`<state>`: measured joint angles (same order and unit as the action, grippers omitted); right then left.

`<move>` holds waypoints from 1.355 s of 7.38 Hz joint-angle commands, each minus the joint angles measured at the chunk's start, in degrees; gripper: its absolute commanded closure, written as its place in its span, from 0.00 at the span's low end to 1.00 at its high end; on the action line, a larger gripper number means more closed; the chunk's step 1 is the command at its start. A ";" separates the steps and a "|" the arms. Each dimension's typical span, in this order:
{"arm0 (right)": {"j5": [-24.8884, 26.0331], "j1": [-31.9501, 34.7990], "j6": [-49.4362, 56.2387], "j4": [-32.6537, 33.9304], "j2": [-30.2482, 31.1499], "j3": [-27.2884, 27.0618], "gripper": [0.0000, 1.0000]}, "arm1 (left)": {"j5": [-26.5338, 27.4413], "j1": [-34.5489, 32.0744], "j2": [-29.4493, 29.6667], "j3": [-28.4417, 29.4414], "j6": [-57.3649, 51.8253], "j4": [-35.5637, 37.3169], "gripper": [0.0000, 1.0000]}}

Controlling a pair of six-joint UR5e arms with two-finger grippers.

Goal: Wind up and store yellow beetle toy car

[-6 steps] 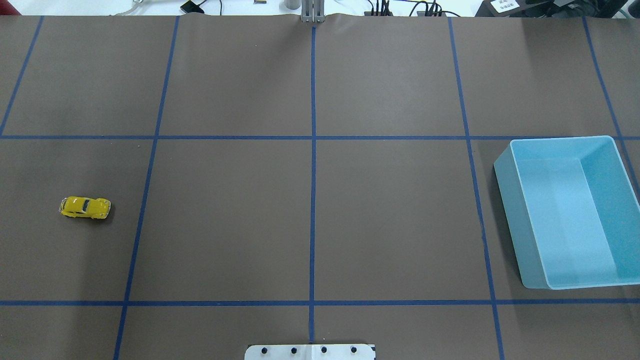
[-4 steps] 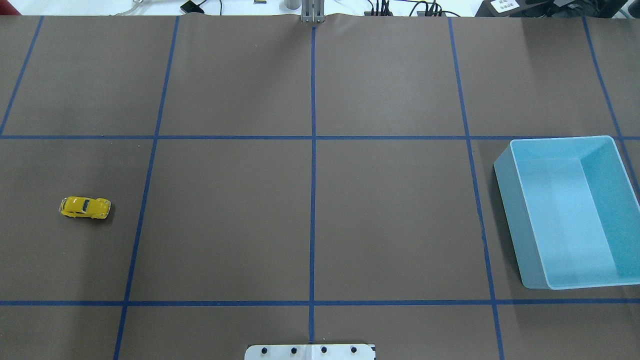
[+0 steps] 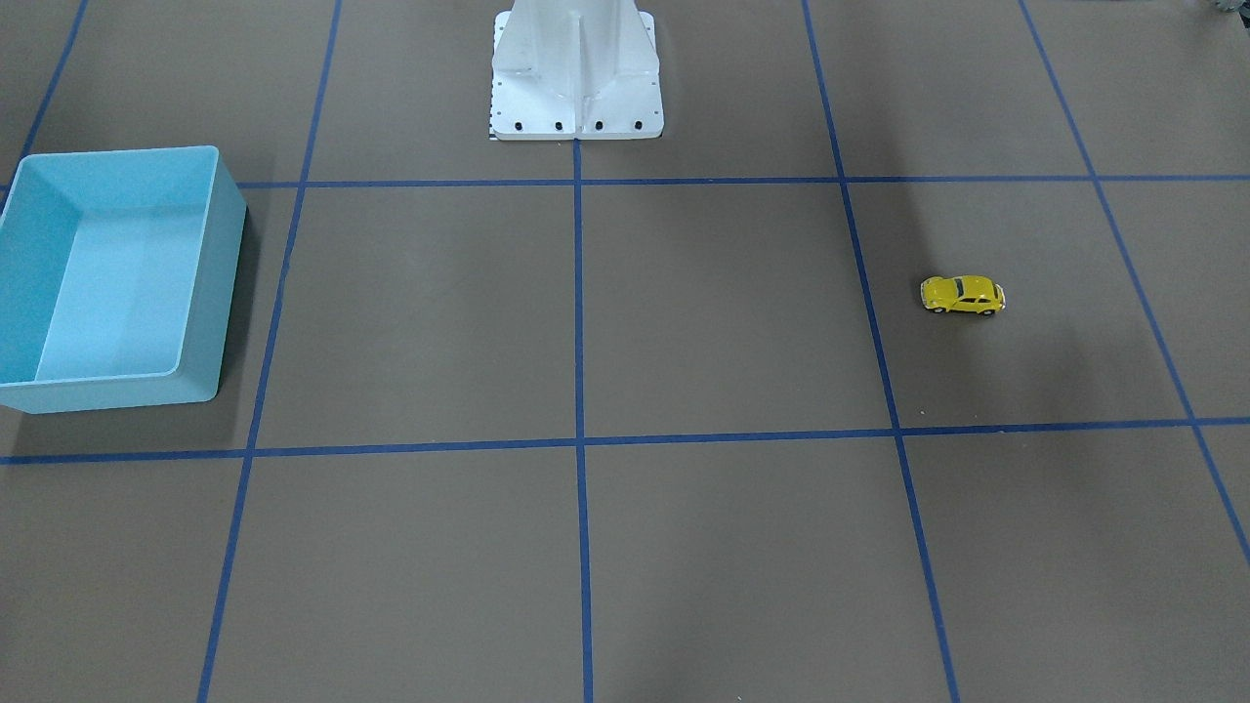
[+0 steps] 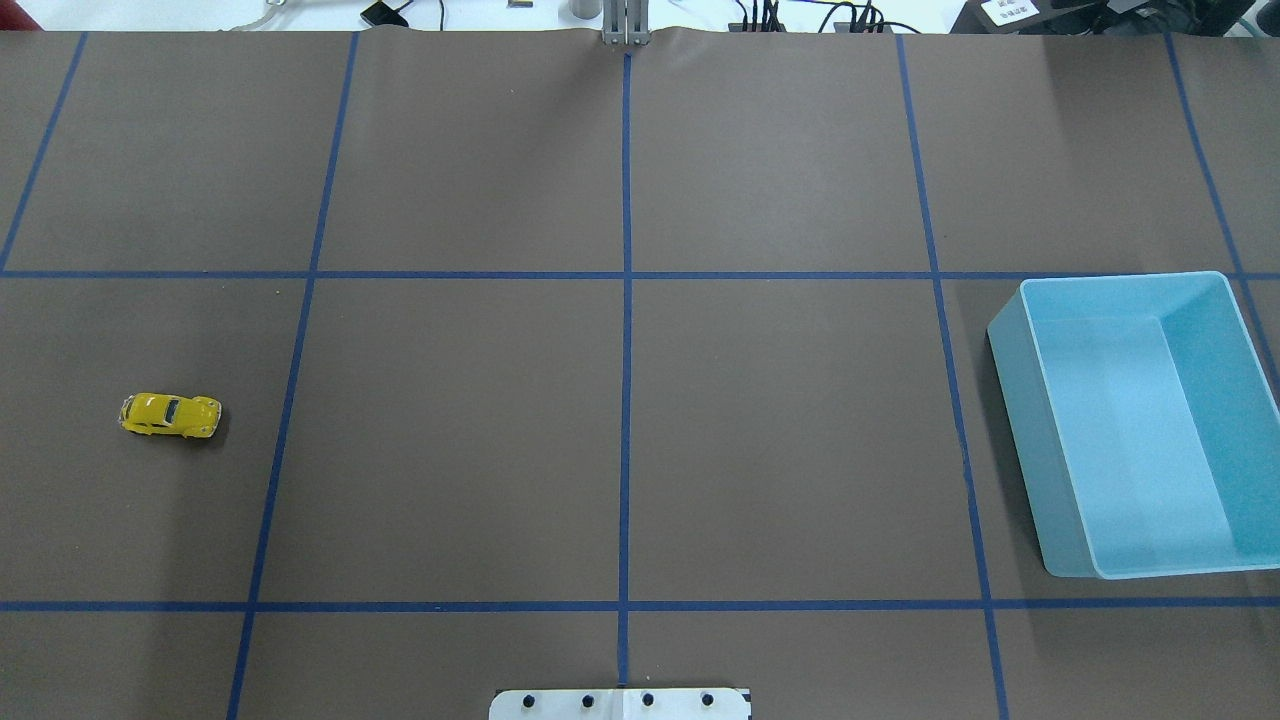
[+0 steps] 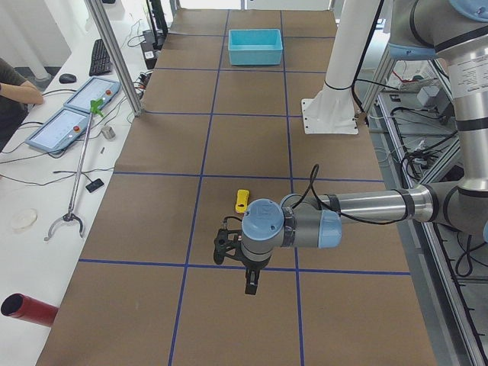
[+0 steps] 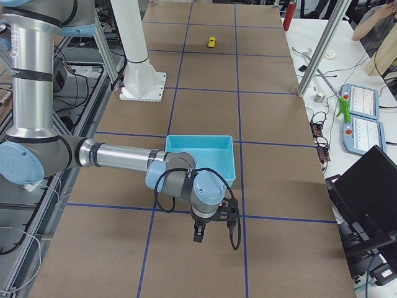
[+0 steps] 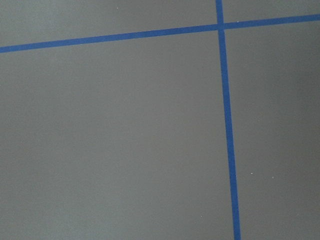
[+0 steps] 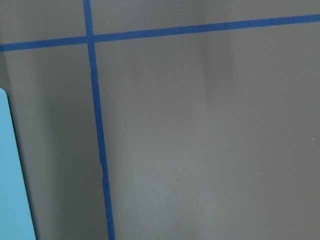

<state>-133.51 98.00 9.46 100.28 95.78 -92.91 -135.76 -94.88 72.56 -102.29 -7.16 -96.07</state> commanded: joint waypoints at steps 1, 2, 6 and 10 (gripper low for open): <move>0.00 0.00 0.03 0.00 0.10 0.01 0.00 | -0.91 0.04 -1.36 -0.54 -0.14 0.10 0.00; 0.00 0.00 0.03 0.00 0.02 0.01 0.00 | -2.47 0.04 -1.81 -0.55 -0.14 -0.08 0.00; 0.00 0.00 0.03 0.00 0.10 0.01 0.00 | -1.88 12.46 2.85 -4.29 -0.23 -6.19 0.00; 0.00 0.00 0.03 0.00 0.10 0.01 0.00 | -1.70 27.35 2.59 -7.49 -0.32 -23.95 0.00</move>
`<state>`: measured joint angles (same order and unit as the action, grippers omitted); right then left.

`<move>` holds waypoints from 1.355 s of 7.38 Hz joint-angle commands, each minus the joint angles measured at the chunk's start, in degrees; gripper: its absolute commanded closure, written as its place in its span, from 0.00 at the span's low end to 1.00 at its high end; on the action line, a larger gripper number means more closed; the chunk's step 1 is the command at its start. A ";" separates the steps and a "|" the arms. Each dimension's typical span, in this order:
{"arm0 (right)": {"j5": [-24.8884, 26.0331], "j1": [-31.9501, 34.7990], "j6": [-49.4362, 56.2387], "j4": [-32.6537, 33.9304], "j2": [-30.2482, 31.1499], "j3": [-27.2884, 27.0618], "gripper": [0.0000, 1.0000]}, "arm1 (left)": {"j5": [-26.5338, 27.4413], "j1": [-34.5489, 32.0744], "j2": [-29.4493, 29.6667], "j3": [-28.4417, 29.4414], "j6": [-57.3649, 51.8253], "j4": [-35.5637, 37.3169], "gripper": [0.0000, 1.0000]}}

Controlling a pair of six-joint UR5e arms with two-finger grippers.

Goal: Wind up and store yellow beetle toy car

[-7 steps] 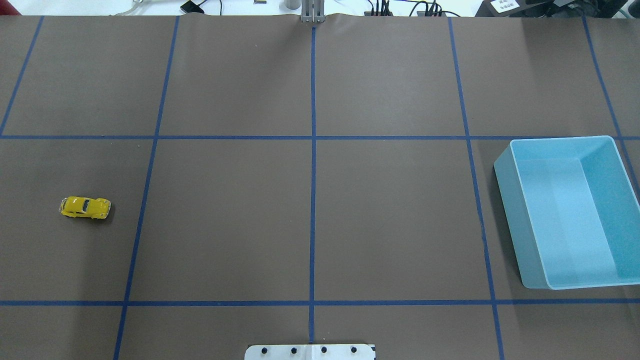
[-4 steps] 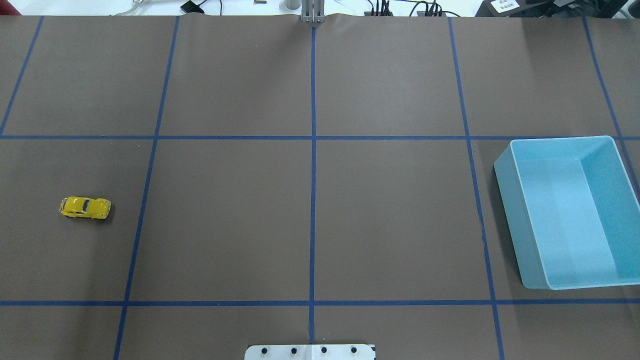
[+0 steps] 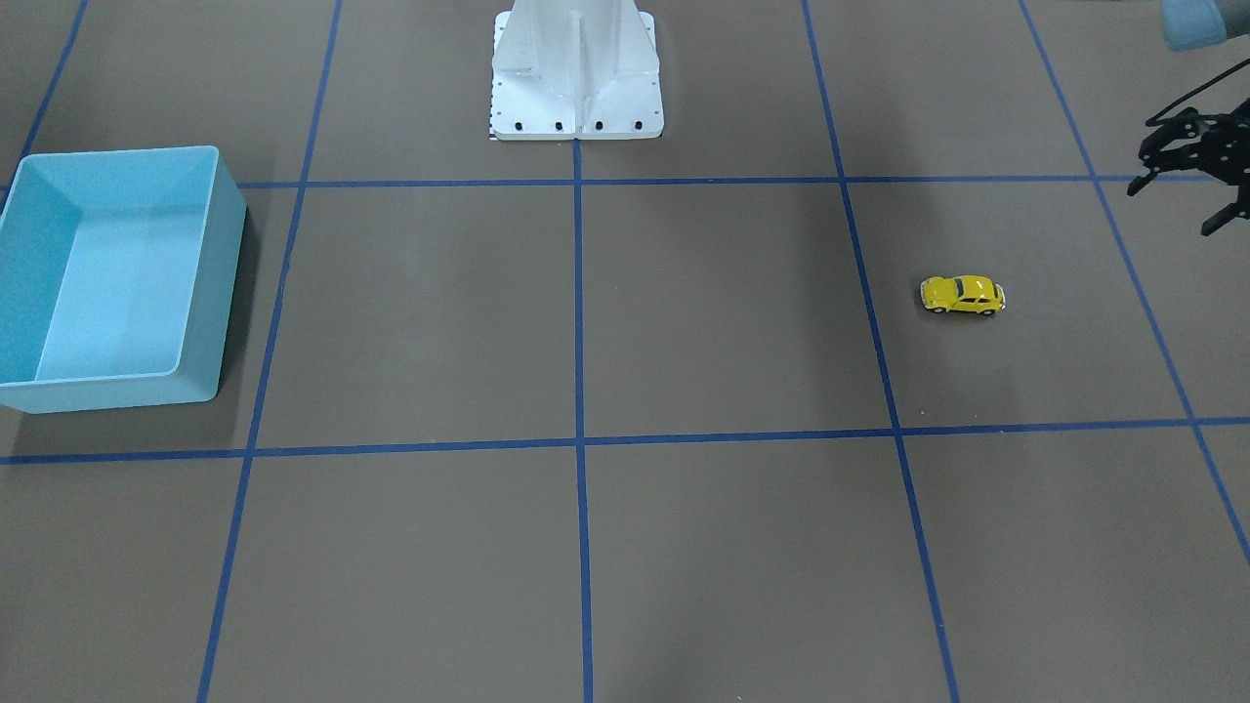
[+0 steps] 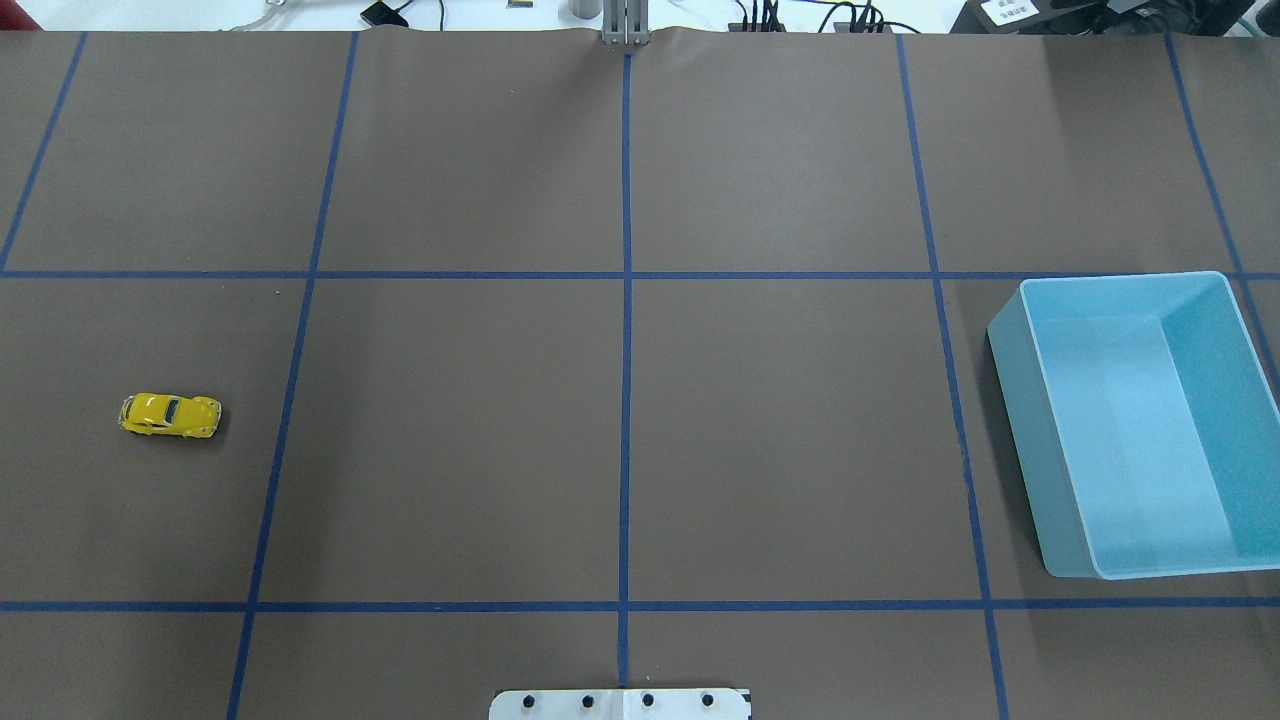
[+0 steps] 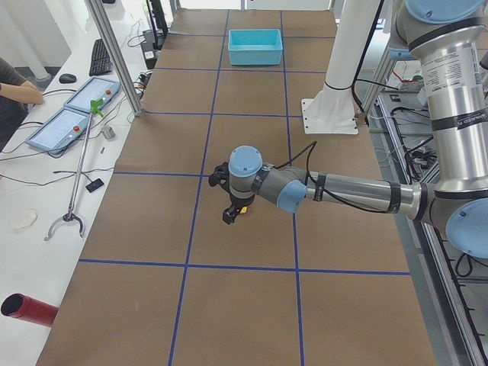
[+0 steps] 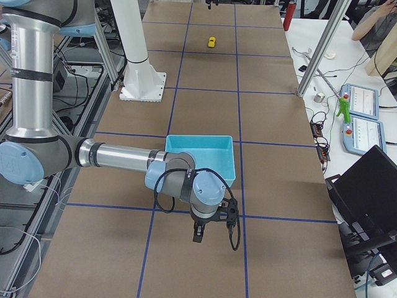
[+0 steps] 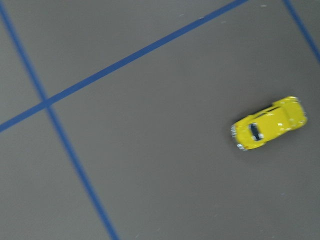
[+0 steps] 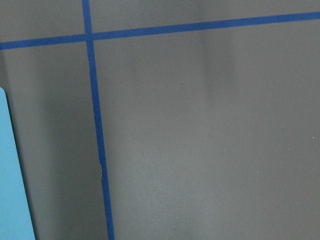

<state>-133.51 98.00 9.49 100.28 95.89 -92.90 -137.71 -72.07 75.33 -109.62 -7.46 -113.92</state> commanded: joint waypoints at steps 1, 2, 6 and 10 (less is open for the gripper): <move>0.00 0.00 0.00 0.00 0.00 0.09 0.00 | 0.33 7.18 -0.19 0.20 -0.10 -9.36 0.00; 0.00 0.00 0.00 0.00 0.00 0.00 0.00 | 2.07 9.82 -0.19 0.81 -0.88 -13.04 0.00; 0.00 0.00 0.00 0.00 0.00 0.00 0.00 | 3.76 14.42 -0.54 6.52 -17.85 -19.50 0.00; 0.00 0.00 0.00 0.00 0.00 0.09 0.00 | 6.46 14.50 3.23 6.79 -18.21 -14.92 0.00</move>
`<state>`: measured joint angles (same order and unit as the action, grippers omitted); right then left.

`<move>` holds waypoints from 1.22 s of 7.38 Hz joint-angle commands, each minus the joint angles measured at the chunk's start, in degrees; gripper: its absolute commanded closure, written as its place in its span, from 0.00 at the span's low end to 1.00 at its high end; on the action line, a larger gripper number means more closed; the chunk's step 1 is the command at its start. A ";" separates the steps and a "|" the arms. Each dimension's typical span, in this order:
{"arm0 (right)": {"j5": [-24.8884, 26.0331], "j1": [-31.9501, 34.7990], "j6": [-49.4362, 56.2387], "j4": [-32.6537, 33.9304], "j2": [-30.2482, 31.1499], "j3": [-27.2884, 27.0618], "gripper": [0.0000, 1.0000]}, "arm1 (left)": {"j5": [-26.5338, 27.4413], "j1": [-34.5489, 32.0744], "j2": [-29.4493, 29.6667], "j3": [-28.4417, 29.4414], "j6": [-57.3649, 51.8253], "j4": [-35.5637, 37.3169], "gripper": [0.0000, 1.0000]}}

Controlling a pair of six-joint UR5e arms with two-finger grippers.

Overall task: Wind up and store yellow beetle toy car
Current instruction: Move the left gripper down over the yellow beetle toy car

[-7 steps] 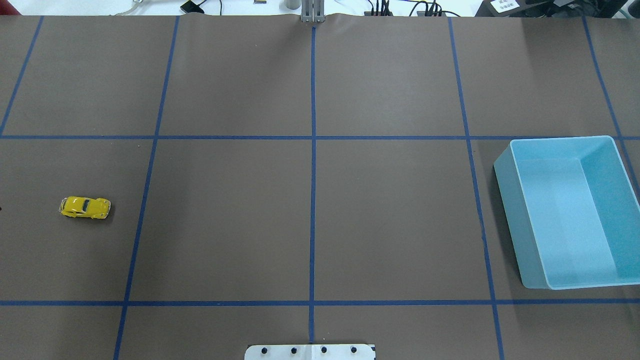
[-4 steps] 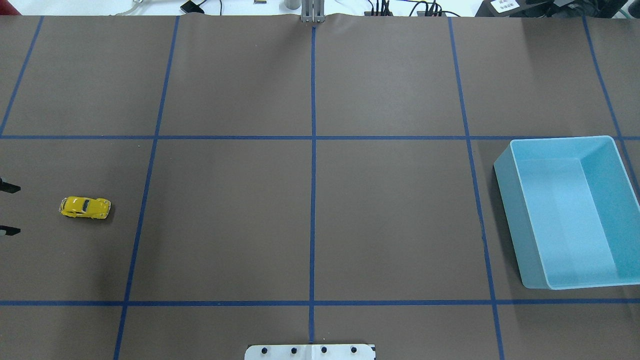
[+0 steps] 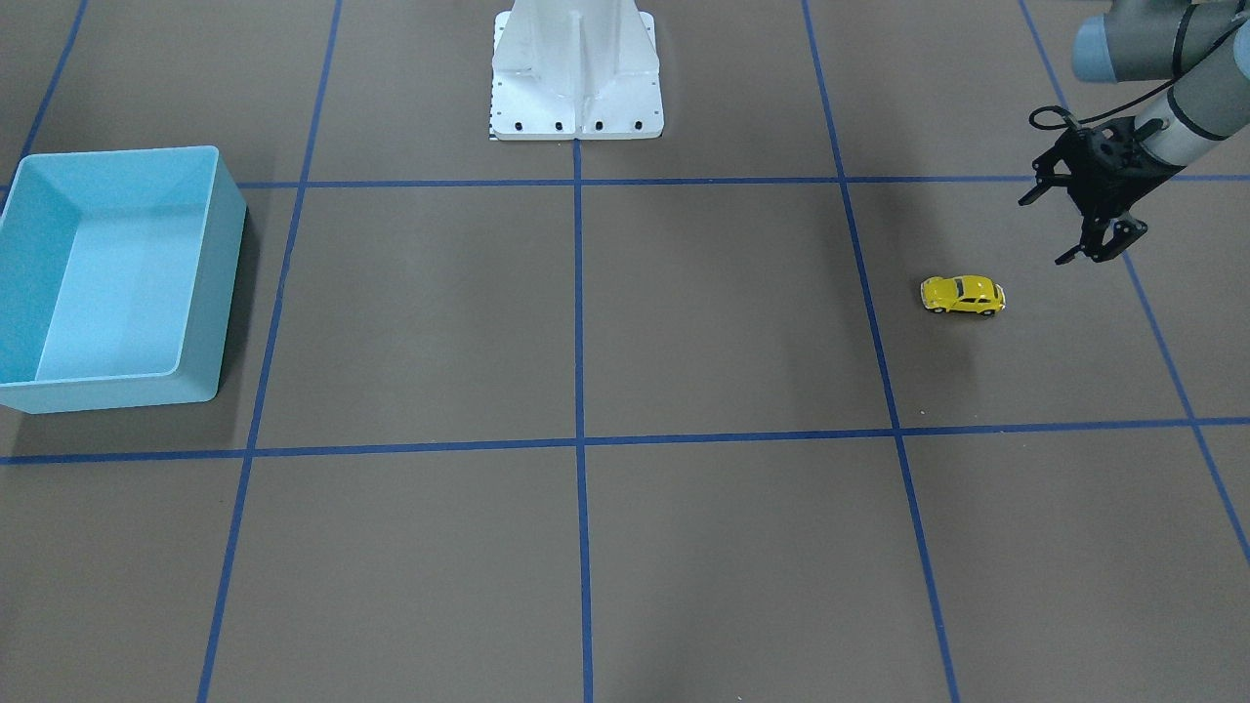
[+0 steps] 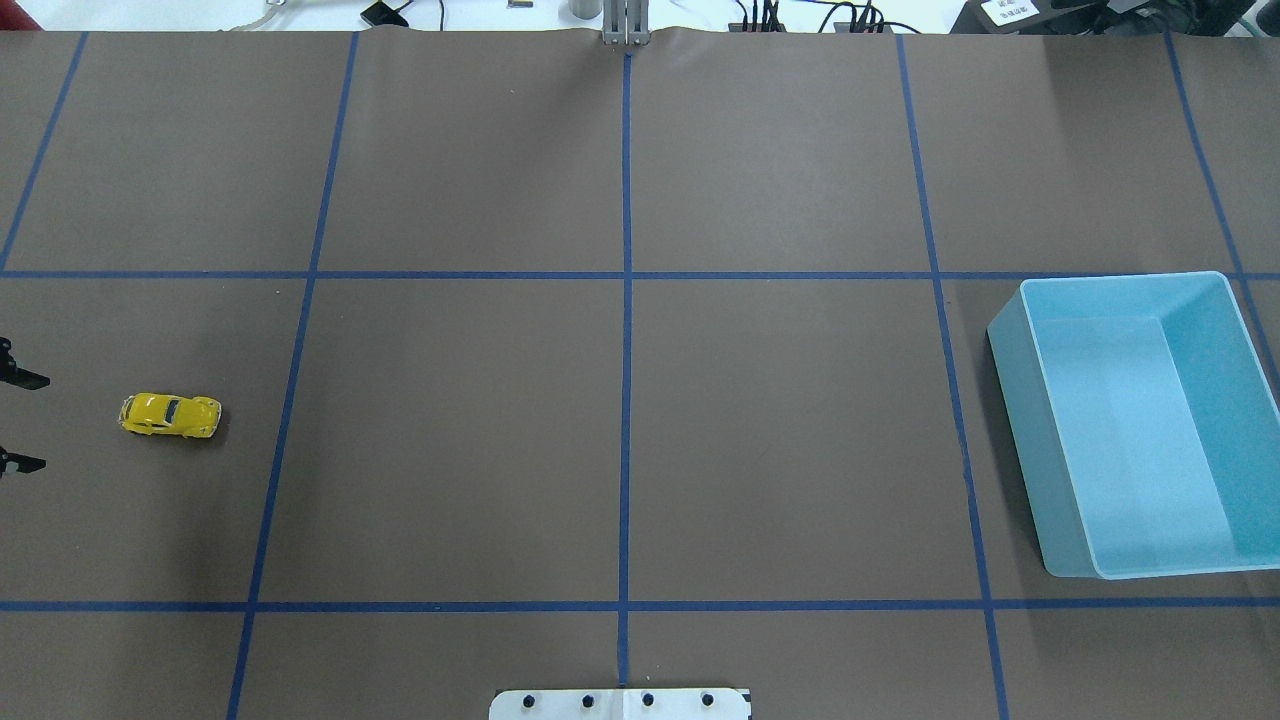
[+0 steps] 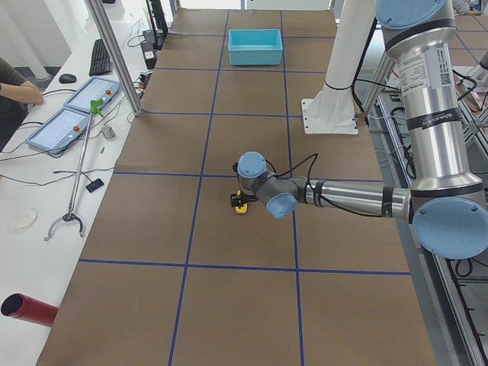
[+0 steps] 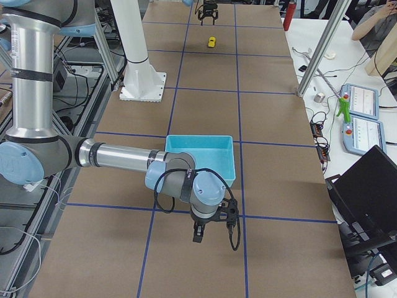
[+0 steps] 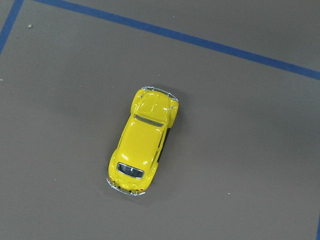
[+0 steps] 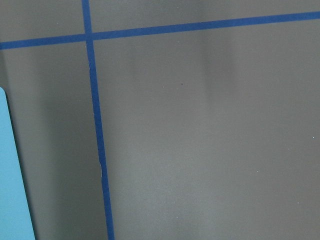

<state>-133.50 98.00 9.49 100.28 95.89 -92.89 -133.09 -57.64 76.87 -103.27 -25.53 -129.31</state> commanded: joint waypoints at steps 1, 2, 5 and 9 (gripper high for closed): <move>0.00 0.00 0.00 0.00 0.00 -0.01 0.00 | 4.22 0.25 3.19 0.44 -0.14 0.29 0.00; 0.00 0.00 -0.09 0.00 0.00 0.07 0.00 | 5.90 0.25 3.81 0.27 -0.22 0.02 0.00; 0.00 0.00 -0.09 0.00 0.00 -0.01 0.00 | 5.74 1.75 3.90 2.53 -18.86 0.19 0.00; 0.00 0.00 0.00 0.00 0.00 -0.01 0.00 | 5.39 3.24 6.10 3.61 -19.47 0.20 0.00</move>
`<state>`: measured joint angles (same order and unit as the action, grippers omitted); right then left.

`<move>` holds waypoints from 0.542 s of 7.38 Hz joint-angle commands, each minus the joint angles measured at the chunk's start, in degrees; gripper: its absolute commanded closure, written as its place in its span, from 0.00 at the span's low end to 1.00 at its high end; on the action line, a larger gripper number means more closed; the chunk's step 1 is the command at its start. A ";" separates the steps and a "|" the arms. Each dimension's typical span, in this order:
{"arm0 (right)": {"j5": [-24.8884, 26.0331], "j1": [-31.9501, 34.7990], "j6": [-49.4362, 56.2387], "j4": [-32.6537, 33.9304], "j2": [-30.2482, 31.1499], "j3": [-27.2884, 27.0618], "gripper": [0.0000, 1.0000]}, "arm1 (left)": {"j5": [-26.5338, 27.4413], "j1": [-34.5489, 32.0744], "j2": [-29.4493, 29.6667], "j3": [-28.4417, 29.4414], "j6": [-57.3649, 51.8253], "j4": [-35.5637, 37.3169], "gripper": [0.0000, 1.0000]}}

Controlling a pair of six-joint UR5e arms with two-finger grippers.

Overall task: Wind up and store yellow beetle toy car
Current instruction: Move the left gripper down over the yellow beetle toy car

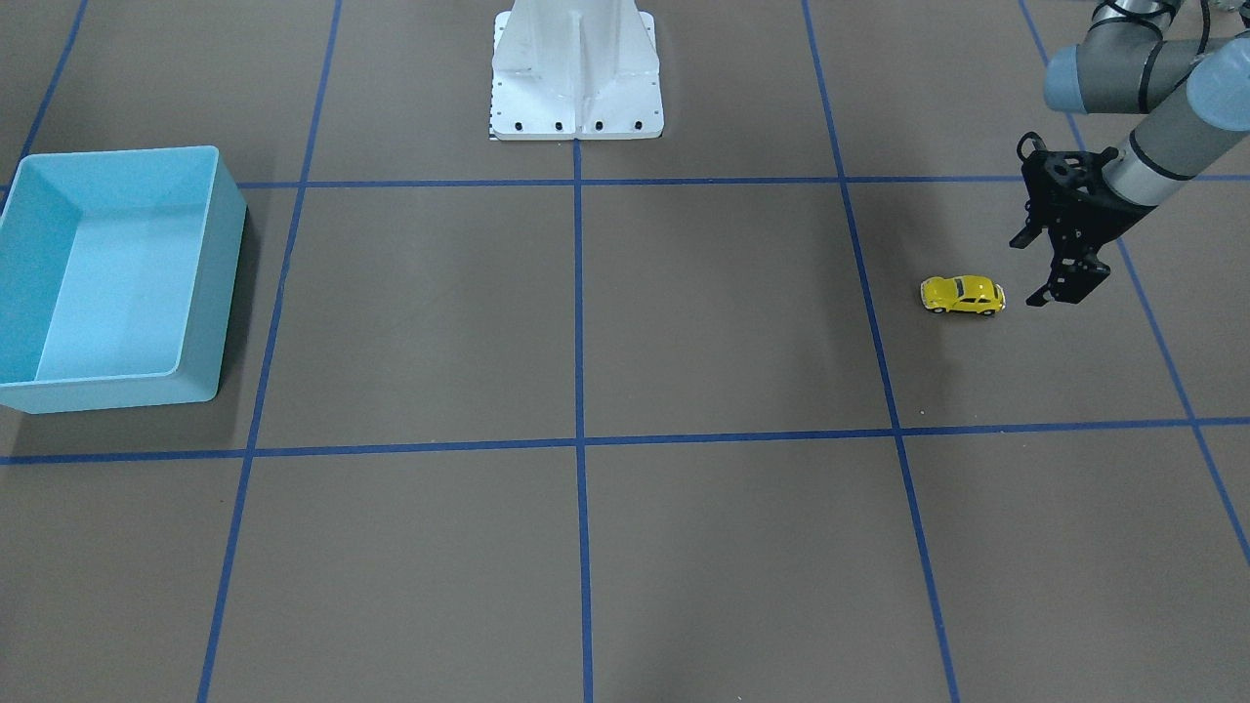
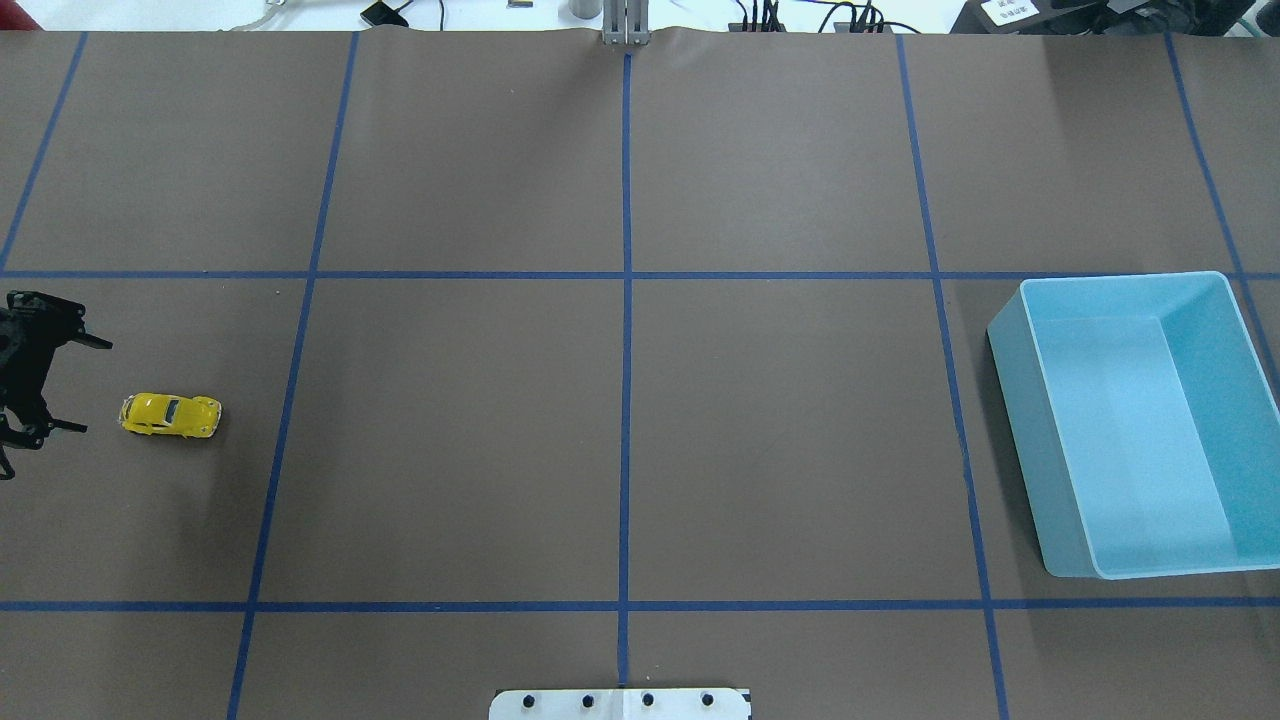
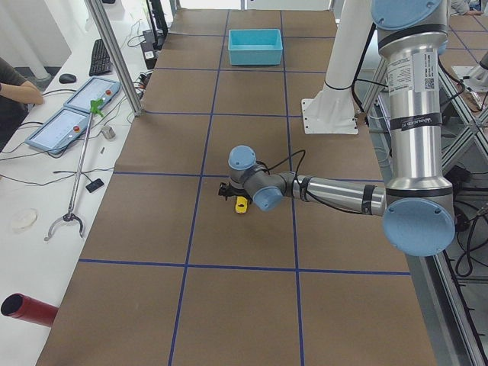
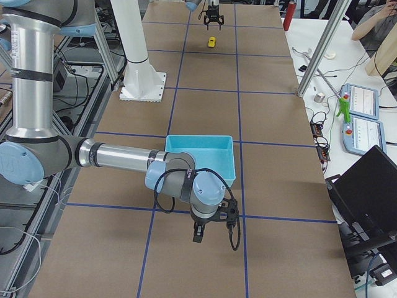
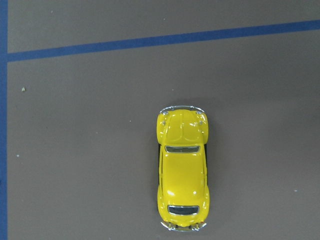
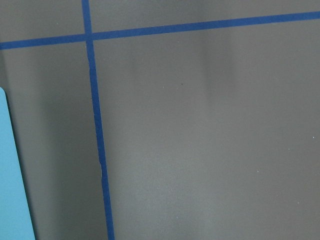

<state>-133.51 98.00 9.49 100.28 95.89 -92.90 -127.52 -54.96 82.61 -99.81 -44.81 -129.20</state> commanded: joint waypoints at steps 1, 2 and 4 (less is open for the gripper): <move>0.00 0.00 0.00 0.00 0.00 0.00 0.00 | -0.19 2.47 0.88 0.75 0.25 0.09 0.00; 0.00 0.00 0.00 0.00 0.00 0.00 0.00 | -1.23 2.66 0.97 1.11 2.17 -0.08 0.00; 0.00 0.00 0.00 0.00 0.00 0.00 0.00 | -1.15 2.84 2.02 3.12 3.59 -0.26 0.00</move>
<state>-133.50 98.00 9.49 100.28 95.89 -92.90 -128.60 -52.34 83.82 -98.10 -41.99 -129.38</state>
